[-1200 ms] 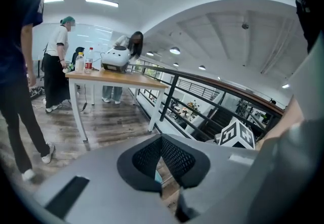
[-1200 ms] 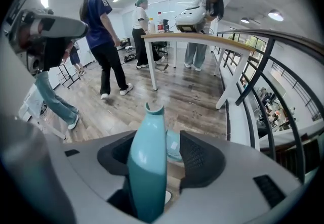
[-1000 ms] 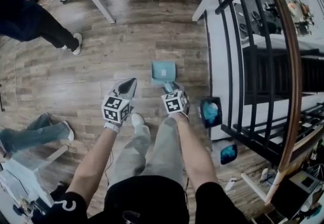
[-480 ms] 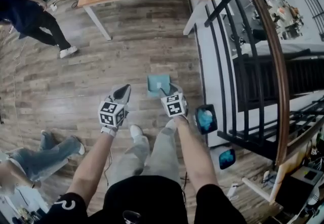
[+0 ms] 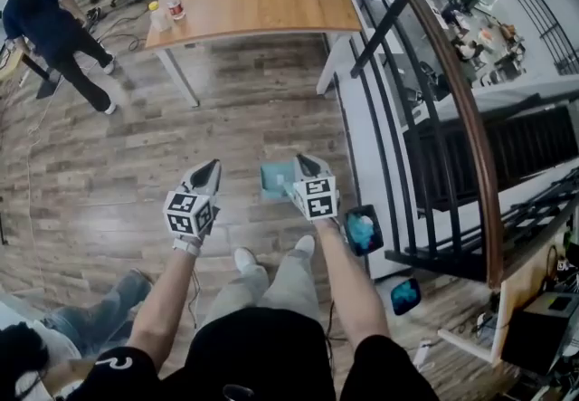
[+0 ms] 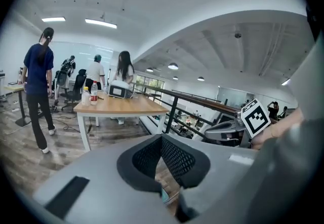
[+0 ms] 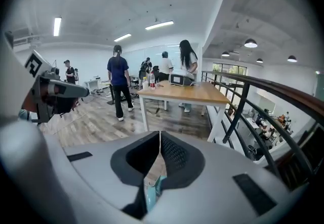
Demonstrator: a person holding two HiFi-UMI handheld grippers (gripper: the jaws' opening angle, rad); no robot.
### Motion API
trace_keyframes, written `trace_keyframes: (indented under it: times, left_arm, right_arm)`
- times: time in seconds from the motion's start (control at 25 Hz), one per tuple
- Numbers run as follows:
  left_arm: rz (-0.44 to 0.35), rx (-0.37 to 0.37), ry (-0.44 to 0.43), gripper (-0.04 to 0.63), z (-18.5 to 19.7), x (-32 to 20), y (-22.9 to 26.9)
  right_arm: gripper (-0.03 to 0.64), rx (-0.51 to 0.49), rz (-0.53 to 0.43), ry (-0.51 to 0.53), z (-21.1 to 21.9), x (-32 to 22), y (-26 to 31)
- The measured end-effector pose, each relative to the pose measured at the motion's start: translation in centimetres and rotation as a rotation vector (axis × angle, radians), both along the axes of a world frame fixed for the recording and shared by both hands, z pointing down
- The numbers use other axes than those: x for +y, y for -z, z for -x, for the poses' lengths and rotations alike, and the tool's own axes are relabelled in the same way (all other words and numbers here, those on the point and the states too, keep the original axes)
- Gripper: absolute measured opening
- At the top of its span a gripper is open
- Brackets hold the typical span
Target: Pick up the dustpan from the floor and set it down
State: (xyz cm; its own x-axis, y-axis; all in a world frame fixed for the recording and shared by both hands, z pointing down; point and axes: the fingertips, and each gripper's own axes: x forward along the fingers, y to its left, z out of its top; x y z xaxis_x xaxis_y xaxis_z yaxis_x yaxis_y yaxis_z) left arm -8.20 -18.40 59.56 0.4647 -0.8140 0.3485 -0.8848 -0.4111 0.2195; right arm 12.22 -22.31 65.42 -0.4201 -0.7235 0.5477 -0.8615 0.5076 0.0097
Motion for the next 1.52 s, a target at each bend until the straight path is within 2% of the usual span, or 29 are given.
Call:
trace_keyframes:
  times: [0.44, 0.76, 1.04, 1.52]
  left_arm:
    - [-0.134, 0.019, -0.019, -0.003, 1.5, 0.5, 13.4]
    - [-0.176, 0.017, -0.039, -0.003, 2.1, 1.6, 17.5]
    - [-0.189, 0.021, -0.054, -0.003, 2.3, 2.0, 18.9]
    - [-0.2, 0.029, -0.057, -0.003, 2.6, 2.9, 19.2]
  right_arm:
    - [-0.003, -0.101, -0.143, 0.001, 3.2, -0.1, 15.7]
    - [-0.003, -0.105, -0.225, 0.027, 4.5, 0.9, 22.7]
    - [-0.003, -0.091, -0.262, 0.039, 5.1, 1.5, 25.2]
    - [-0.005, -0.096, -0.268, 0.043, 5.7, 3.2, 24.8]
